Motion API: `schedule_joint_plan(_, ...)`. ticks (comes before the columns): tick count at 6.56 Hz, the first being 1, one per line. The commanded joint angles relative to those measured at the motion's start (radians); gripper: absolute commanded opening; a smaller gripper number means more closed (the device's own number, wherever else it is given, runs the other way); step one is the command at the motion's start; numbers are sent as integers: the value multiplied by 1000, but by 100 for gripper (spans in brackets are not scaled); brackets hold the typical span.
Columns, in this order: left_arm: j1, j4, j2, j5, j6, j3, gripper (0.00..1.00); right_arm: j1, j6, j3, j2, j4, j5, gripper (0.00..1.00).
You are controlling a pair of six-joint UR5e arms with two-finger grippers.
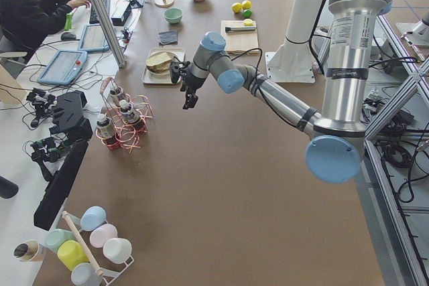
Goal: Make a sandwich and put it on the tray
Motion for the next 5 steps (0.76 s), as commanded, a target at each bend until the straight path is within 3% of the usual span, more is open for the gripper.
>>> schedule_joint_plan(1, -245, 11, 79, -194, 380, 103, 97, 67, -134, -3, -82, -15, 16, 100)
schedule_joint_plan(3, -376, 12, 86, -395, 552, 235, 97, 99, -137, -10, -152, -8, 99, 100)
schedule_joint_plan(5, -415, -2, 191, -441, 603, 231, 97, 148, -137, -13, -220, -8, 141, 100)
